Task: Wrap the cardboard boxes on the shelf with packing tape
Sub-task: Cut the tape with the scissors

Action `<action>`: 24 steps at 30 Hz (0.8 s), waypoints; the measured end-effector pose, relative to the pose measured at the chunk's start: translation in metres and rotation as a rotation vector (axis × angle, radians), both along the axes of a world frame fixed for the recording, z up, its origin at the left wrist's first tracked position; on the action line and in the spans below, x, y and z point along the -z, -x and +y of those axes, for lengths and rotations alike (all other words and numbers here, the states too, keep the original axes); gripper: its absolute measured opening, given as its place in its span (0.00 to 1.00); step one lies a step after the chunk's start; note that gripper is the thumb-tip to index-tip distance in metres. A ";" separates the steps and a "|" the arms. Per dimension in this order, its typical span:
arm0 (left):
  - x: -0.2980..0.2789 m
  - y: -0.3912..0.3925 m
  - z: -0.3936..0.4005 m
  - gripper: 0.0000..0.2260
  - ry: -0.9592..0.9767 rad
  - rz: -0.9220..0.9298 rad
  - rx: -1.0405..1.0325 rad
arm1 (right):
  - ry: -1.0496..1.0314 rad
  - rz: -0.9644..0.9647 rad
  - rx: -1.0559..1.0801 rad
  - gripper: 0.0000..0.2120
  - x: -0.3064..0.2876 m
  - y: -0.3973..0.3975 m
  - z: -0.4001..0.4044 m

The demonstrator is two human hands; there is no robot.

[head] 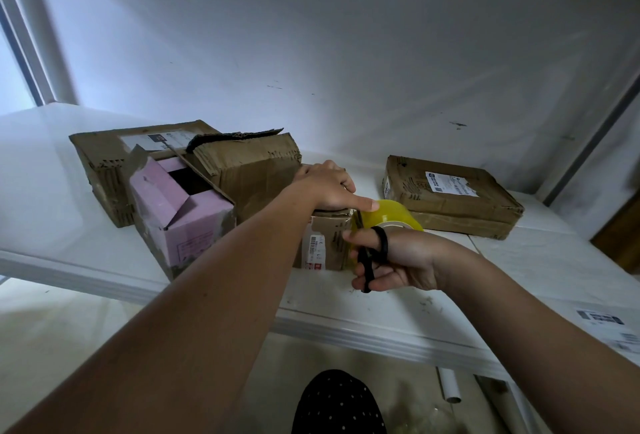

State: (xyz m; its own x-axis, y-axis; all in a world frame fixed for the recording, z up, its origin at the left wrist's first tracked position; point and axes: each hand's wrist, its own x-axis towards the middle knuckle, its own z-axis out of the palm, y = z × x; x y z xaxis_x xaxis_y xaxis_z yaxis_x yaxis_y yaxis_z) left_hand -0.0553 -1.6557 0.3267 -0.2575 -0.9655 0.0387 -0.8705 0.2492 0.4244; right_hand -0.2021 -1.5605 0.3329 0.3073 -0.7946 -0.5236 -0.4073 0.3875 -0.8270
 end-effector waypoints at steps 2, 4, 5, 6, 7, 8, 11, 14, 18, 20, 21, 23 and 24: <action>-0.001 0.000 0.001 0.29 0.005 -0.006 -0.001 | 0.012 0.008 -0.005 0.15 0.000 0.000 0.000; -0.002 0.000 0.002 0.29 0.005 -0.010 -0.001 | 0.022 0.016 -0.009 0.14 0.000 0.000 0.001; -0.002 0.000 0.002 0.29 0.004 -0.010 0.000 | 0.025 0.018 -0.010 0.14 0.001 0.000 0.001; -0.002 0.000 0.002 0.29 0.004 -0.009 0.001 | 0.028 0.021 -0.012 0.14 0.001 0.000 0.001; -0.002 0.000 0.002 0.29 0.001 -0.005 -0.001 | 0.030 0.025 -0.015 0.14 0.001 0.000 0.001; -0.001 0.000 0.002 0.29 -0.004 0.002 -0.005 | 0.033 0.030 -0.018 0.14 0.001 0.000 0.001; 0.000 -0.001 0.001 0.29 -0.010 0.012 -0.011 | 0.055 0.042 -0.028 0.14 0.001 0.001 0.001; 0.000 -0.001 0.001 0.28 0.004 0.016 -0.007 | 0.096 0.062 -0.039 0.14 0.001 0.003 0.001; 0.000 -0.001 0.002 0.27 0.011 0.021 -0.010 | 0.122 0.058 -0.044 0.15 0.003 0.004 0.001; -0.001 -0.001 0.003 0.27 0.012 0.015 -0.011 | 0.119 0.054 -0.049 0.17 0.005 0.004 0.002; -0.001 -0.001 0.003 0.28 0.015 0.011 -0.011 | 0.110 0.054 -0.053 0.17 0.007 0.004 0.002; -0.001 -0.001 0.003 0.28 0.016 0.009 -0.011 | 0.083 0.038 -0.051 0.17 0.009 0.004 0.003; -0.001 -0.001 0.003 0.28 0.014 0.009 -0.012 | 0.071 0.025 -0.048 0.17 0.009 0.004 0.003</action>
